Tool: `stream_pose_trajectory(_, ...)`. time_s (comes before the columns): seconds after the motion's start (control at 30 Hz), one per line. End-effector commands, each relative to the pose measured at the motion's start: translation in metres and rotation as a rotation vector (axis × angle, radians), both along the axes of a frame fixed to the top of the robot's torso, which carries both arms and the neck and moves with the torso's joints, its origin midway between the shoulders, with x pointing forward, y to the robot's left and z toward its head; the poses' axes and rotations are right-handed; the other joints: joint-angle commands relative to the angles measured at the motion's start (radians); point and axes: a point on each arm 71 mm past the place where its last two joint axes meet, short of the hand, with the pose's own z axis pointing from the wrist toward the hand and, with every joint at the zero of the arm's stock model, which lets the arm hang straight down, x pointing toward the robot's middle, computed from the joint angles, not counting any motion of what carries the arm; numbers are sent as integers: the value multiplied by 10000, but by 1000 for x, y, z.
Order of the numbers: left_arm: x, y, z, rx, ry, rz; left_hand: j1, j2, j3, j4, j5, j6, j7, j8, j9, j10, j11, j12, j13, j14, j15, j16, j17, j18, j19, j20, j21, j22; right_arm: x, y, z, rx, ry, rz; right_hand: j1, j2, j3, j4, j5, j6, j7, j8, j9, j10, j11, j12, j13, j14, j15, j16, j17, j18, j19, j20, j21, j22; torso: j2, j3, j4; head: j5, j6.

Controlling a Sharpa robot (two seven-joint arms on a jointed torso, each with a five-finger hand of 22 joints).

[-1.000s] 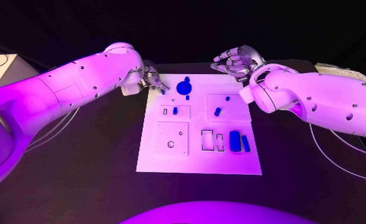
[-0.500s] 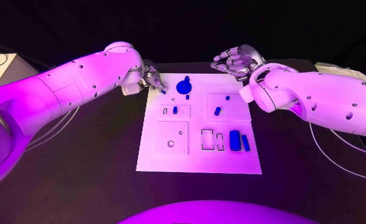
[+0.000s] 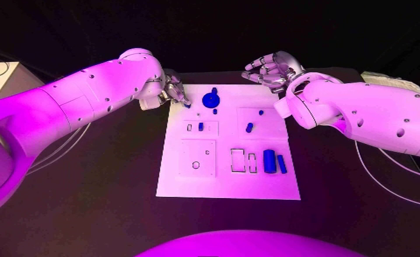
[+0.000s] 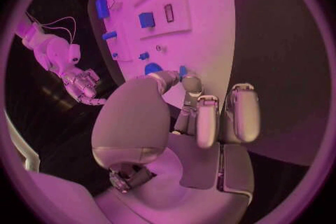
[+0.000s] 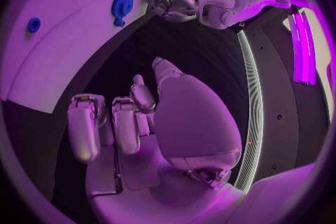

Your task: Assemble the parts on the task board

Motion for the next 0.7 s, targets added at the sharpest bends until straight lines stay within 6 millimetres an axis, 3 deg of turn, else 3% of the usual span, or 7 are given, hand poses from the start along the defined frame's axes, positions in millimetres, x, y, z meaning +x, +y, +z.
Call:
stream_pose_trajectory(0.03, -2, -2, 1, -586, 65, 70, -372, -134, 1698, -1523, 11, -65, -25, 611, 839, 143, -27, 116, 81, 967, -89, 72, 2505, 137, 82, -17, 97, 245, 0, 1, 0, -70, -41, 192, -128, 9, 45, -7, -37, -71, 12, 8, -10, -70, -28, 2, -15, 788, 49, -64, 1558, 51, 655, 68, -55, 1801, -11, 1, 6, 10, 0)
stream_pose_trajectory(0.2, -8, 0, 3, -1125, 169, 337, -800, -316, 2378, -1925, 109, 66, -62, 727, 910, 373, -92, 272, 271, 1021, -131, 149, 2635, 91, 239, -53, 213, 455, 0, 0, 0, -79, -37, 165, -128, 9, 45, -7, -37, -71, 12, 8, -10, -70, -28, 2, -15, 788, 49, -64, 1558, 51, 655, 68, -55, 1801, -25, -7, 31, 21, 10)
stream_pose_trajectory(0.37, -19, 1, 6, -1611, 311, 485, -1432, -538, 3069, -2414, 528, 311, -170, 837, 950, 741, -181, 461, 539, 1021, -232, 149, 2635, 24, 454, -126, 369, 742, 0, -1, 0, -90, -35, 133, -128, 9, 45, -7, -37, -71, 12, 8, -10, -70, -28, 2, -15, 788, 49, -64, 1558, 51, 655, 68, -55, 1801, -67, -8, 51, 44, -19)
stream_pose_trajectory(0.5, -28, 3, 8, -1825, 242, 588, -1772, -602, 3251, -2640, 1016, 443, -229, 895, 969, 961, -237, 596, 749, 1021, -285, 149, 2635, -9, 557, -176, 444, 884, 1, -2, 0, -97, -30, 118, -128, 9, 45, -7, -37, -71, 12, 8, -10, -70, -28, 2, -15, 788, 49, -64, 1558, 51, 655, 68, -55, 1801, -102, -15, 73, 64, -37)
stream_pose_trajectory(0.7, -40, 5, 11, -1953, 77, 644, -1917, -622, 3286, -2738, 1229, 499, -255, 921, 976, 1062, -262, 671, 873, 1021, -306, 149, 2635, -22, 595, -200, 471, 936, 1, -3, -1, -113, -22, 103, -128, 9, 45, -7, -37, -71, 12, 8, -10, -70, -28, 2, -15, 788, 49, -64, 1558, 51, 655, 68, -55, 1801, -137, -24, 89, 101, -64)
